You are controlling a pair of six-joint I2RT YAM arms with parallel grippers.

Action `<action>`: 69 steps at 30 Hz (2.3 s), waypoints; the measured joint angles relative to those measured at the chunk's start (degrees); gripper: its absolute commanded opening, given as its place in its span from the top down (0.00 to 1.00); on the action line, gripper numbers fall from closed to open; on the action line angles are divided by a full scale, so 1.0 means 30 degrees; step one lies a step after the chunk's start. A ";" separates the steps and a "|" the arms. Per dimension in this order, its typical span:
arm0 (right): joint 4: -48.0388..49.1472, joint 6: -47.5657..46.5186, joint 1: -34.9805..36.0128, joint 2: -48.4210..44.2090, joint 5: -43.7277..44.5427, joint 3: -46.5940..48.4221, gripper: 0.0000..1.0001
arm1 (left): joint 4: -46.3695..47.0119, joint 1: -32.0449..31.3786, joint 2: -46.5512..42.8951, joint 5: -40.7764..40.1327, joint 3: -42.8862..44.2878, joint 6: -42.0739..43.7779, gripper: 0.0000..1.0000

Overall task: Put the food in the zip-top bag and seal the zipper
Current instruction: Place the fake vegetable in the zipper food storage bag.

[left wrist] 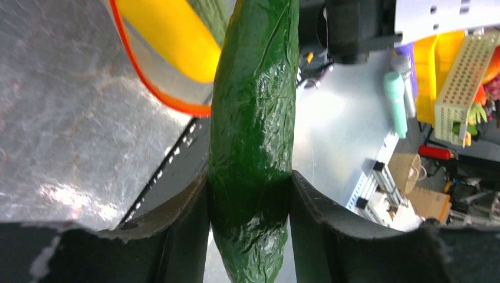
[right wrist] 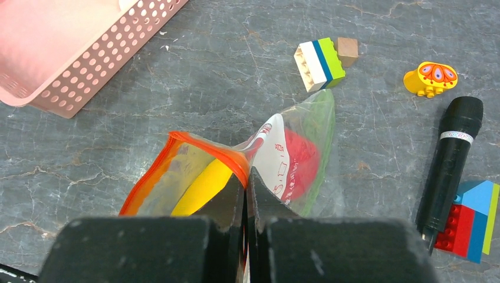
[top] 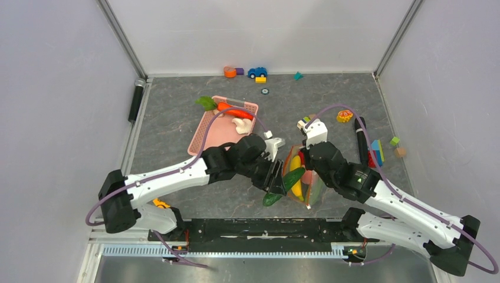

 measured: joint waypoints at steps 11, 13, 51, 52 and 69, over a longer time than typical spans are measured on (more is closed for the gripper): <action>0.0685 0.0073 -0.0058 -0.1494 -0.1158 -0.0554 0.98 | -0.1086 -0.0051 0.2747 -0.5085 0.3402 -0.0845 0.86; 0.0925 0.0211 -0.0029 -0.1661 -0.2004 -0.0743 0.98 | -0.1078 -0.0051 0.3381 -0.6156 0.3818 -0.1275 0.87; 0.2222 0.0867 -0.0080 -0.2718 -0.4932 -0.1916 0.95 | -0.1333 -0.1064 0.6426 -1.5089 0.6484 -0.2623 0.25; 0.2222 0.0860 -0.0073 -0.2754 -0.4940 -0.1916 0.95 | -0.1333 -0.1049 0.6426 -1.5118 0.6506 -0.2506 0.23; 0.1610 0.0758 -0.0066 -0.2885 -0.4575 -0.1923 0.95 | -0.2448 -0.1537 0.5100 -1.5497 0.6557 0.0364 0.00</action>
